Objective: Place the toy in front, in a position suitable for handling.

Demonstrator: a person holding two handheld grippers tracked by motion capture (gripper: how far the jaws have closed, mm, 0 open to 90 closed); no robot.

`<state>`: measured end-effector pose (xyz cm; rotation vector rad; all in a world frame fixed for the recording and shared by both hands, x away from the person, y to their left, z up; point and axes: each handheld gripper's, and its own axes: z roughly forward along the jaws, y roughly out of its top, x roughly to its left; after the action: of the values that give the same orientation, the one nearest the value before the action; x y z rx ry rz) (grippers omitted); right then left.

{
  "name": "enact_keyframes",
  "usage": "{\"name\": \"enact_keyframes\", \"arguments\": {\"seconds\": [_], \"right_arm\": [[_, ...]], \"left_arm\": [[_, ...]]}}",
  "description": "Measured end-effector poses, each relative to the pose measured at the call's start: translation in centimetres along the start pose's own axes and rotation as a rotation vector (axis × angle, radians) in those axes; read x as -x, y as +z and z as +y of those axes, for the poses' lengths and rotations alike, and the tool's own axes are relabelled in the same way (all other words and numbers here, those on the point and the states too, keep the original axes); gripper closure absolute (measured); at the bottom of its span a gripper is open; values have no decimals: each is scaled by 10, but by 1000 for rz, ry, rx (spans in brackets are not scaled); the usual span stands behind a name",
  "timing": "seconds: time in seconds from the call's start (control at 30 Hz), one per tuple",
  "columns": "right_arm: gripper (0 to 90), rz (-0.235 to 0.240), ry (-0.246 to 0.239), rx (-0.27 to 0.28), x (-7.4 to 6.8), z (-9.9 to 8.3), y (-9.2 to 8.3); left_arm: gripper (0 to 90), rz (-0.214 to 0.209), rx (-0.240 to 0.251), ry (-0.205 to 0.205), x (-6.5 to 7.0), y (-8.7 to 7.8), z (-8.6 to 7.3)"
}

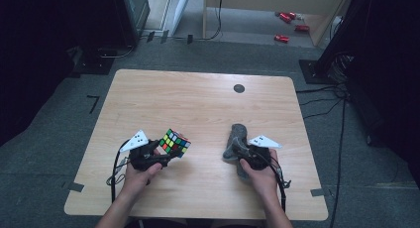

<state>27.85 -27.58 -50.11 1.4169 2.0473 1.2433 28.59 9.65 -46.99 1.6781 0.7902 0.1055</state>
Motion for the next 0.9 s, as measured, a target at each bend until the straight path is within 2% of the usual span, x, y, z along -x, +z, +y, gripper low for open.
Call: {"name": "enact_keyframes", "arguments": {"seconds": [0.1,0.17,0.2,0.23,0.33,0.43,0.57,0.77,0.9], "right_arm": [[553,-7,5,-9,1,-1,2],[401,-11,16,-4,2,0,2],[301,-10,36,-5,3,2,1],[301,-10,36,-5,3,2,1],[227,-9,4,31,1,6,-3],[185,-16,-39,80,-6,13,-8],[169,-2,-83,145,-15,19,-15],[153,62,-161,221,-37,28,-23],[148,115,-222,233,-54,29,-22]], "left_arm": [[345,9,3,-7,-2,-1,1],[345,17,5,-12,-3,-2,1],[345,22,6,-18,-4,-3,1],[345,27,5,-21,-5,-3,1],[345,46,-1,-31,-9,-3,1],[345,55,-4,-38,-10,-3,1],[345,56,-11,-43,-9,-2,2],[345,42,-13,-33,-6,1,7],[345,27,-10,-39,-4,2,8]]}}
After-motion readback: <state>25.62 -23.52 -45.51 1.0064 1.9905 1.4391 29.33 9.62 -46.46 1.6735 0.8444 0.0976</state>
